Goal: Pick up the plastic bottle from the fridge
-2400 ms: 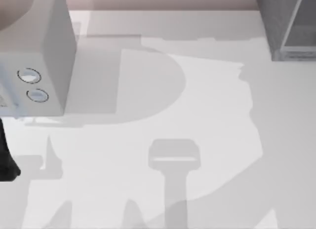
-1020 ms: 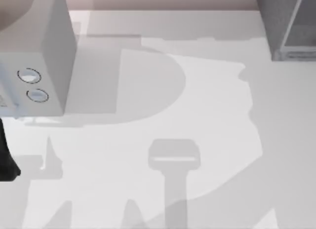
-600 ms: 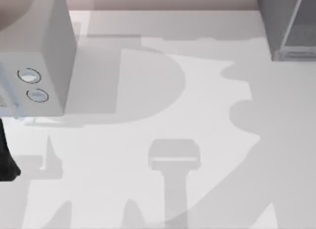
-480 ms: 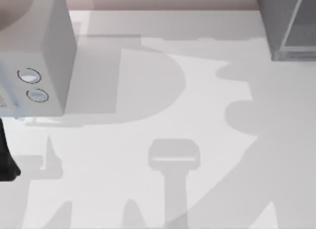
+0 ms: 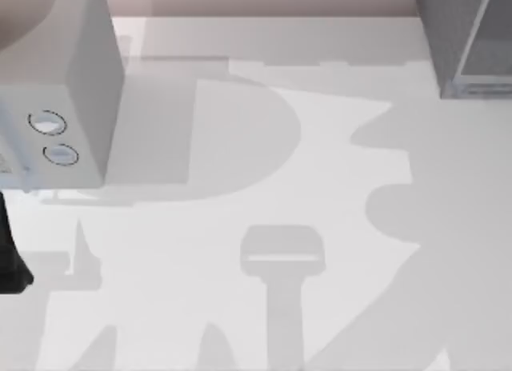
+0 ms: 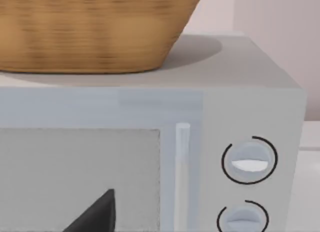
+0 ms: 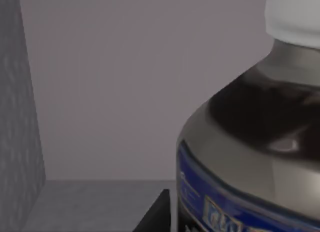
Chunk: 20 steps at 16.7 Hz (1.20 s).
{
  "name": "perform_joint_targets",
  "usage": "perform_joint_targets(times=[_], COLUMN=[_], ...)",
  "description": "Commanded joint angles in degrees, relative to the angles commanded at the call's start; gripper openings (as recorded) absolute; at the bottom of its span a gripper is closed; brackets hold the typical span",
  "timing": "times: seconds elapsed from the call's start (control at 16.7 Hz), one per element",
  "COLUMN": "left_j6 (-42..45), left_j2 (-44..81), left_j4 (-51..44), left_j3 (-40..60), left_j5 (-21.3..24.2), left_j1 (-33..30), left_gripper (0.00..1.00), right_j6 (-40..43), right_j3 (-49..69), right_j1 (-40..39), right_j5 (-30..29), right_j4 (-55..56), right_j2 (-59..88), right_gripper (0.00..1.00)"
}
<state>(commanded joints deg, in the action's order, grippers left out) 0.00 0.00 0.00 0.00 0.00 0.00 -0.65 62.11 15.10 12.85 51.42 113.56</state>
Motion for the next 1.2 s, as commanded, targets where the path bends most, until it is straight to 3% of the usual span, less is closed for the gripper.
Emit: perform_joint_targets(times=[0.36,0.9,1.2], left_j6=[0.0,0.0,0.0], left_j2=[0.0,0.0,0.0], left_j4=[0.0,0.0,0.0], left_j3=[0.0,0.0,0.0], left_j5=[0.0,0.0,0.0], left_j1=[0.0,0.0,0.0], left_gripper=[1.0,1.0,1.0], right_j6=[-0.2,-0.3,0.2], right_j3=[-16.5,-19.0,-25.0], right_j1=[2.2,1.9,-0.6], right_j5=[2.6,2.7,0.4], right_j4=[5.1,4.8,-3.1], right_j2=[-10.8,-13.5,-27.1], right_gripper=[0.0,0.0,0.0])
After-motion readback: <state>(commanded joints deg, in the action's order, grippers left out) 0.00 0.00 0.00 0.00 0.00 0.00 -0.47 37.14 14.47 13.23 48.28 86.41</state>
